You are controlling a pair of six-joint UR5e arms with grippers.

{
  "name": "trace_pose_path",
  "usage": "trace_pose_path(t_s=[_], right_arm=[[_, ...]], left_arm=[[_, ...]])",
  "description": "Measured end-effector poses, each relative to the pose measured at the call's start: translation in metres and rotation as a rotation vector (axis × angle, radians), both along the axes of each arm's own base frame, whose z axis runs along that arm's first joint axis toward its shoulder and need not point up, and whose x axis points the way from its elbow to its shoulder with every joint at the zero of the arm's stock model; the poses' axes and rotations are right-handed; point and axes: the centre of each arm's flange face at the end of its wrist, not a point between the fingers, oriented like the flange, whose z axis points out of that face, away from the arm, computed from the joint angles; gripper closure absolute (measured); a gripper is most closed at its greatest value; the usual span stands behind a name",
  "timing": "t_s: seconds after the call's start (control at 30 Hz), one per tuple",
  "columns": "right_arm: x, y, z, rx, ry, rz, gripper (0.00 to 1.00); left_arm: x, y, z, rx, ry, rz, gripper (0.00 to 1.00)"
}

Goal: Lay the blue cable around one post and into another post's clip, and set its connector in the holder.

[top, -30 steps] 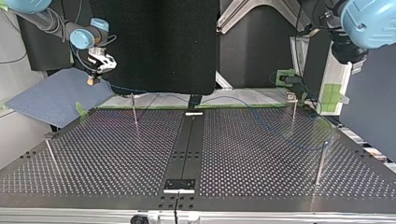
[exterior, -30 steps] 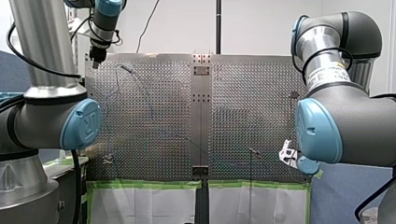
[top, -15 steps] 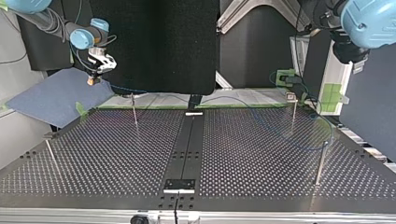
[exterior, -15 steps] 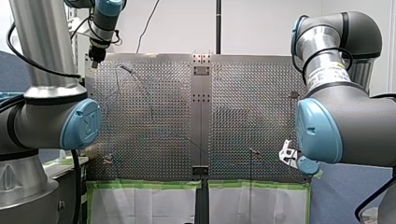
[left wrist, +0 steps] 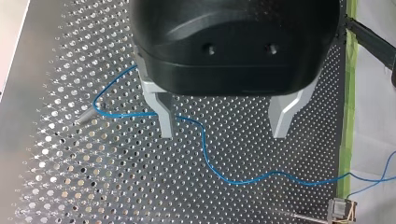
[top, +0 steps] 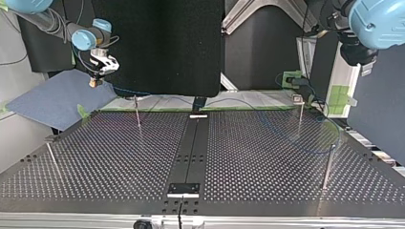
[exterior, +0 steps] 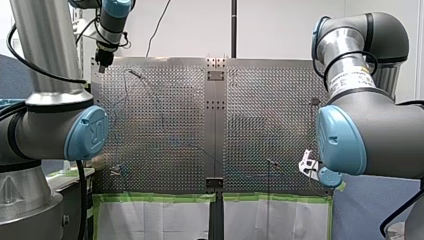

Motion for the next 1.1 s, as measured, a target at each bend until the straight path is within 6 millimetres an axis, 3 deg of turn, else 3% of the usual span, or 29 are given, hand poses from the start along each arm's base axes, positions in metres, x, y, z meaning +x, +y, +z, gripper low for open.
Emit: trace_pose_path(t_s=[0.4,0.77,1.1], right_arm=[[0.001,0.0,0.0,-0.001,0.0,0.002,1.0],[0.002,0.0,0.001,-0.002,0.0,0.004,1.0],[0.003,-0.001,0.001,-0.003,0.0,0.006,1.0]], left_arm=[[0.0,0.0,0.002,-0.007,-0.018,0.005,0.0],[-0.003,-0.003,0.036,-0.13,-0.27,-0.009,0.0],[0.031,-0.014,0.02,-0.246,-0.325,-0.054,0.0]])
